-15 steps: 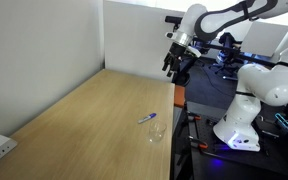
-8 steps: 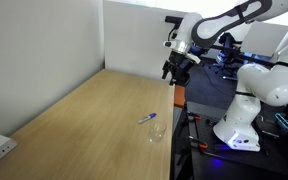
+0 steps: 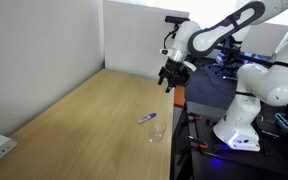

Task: Put the pen in the cup

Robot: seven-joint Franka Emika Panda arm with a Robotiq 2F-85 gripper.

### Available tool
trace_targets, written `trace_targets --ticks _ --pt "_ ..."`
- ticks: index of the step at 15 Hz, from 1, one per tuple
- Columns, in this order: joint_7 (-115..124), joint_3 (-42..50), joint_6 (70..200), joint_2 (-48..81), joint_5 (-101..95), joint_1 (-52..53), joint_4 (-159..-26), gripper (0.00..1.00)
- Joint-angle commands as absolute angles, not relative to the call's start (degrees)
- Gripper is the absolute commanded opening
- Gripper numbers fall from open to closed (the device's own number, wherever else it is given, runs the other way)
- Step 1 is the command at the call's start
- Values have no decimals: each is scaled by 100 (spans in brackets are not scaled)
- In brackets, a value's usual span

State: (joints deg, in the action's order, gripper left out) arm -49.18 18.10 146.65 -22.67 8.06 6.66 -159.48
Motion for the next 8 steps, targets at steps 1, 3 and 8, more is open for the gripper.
trace_targets --ticks 1,3,8 --pt "-5026 1642 15308 -1813 1048 768 -15944 100" --pt "-5061 1604 15510 -1618 1130 831 -15945 100" --pt "-5094 1411 15711 -1176 1320 906 -15946 100"
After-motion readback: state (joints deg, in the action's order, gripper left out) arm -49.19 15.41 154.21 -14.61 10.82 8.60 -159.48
